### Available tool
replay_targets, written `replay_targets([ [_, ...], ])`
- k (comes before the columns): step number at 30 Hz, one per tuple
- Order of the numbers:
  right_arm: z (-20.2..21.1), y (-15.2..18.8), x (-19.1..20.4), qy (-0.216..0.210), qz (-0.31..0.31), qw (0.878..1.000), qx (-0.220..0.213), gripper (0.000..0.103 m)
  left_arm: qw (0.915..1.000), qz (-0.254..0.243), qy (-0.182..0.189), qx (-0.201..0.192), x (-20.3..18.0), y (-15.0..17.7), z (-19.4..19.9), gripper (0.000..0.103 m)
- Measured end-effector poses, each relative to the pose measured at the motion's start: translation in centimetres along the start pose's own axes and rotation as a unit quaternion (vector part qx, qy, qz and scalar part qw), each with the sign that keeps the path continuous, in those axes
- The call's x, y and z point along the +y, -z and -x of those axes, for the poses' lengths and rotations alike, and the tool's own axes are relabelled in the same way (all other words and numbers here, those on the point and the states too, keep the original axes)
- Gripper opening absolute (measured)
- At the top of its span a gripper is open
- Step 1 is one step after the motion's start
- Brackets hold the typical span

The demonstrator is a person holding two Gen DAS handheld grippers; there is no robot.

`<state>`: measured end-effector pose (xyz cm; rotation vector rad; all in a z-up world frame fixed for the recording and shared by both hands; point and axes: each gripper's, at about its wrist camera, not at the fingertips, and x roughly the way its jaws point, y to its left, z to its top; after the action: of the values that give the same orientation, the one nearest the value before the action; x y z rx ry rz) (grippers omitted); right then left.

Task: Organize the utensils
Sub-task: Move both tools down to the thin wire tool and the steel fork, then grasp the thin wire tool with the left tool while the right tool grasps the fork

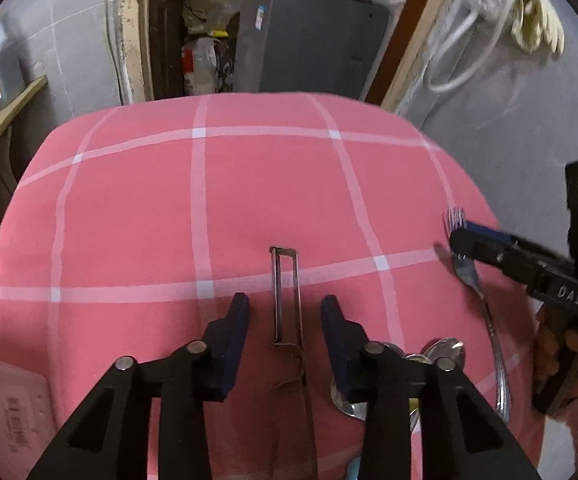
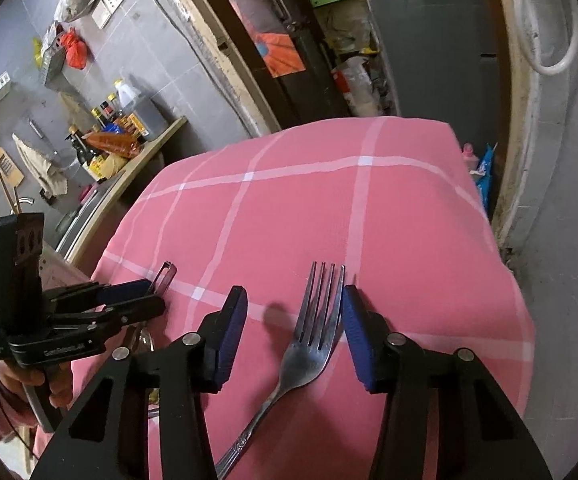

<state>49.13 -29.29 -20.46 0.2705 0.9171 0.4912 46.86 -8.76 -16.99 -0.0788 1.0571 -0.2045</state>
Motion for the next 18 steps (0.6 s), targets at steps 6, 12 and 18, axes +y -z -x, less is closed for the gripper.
replay_targets([
  [6, -0.5, 0.0, -1.2, -0.002, -0.035, 0.999, 0.012, 0.015, 0.9981, -0.036, -0.025, 0.044, -1.1, -1.2, -0.3, 0.020],
  [12, 0.0, 0.8, -1.3, -0.012, -0.062, 0.998, 0.006, 0.008, 0.9993, 0.000, 0.018, 0.033, 0.0, -0.9, 0.1, 0.012],
  [18, 3.6, 2.0, 1.3, 0.009, -0.047, 0.998, -0.032, 0.002, 0.9992, 0.008, 0.038, 0.001, -0.4, 1.2, 2.7, 0.012],
])
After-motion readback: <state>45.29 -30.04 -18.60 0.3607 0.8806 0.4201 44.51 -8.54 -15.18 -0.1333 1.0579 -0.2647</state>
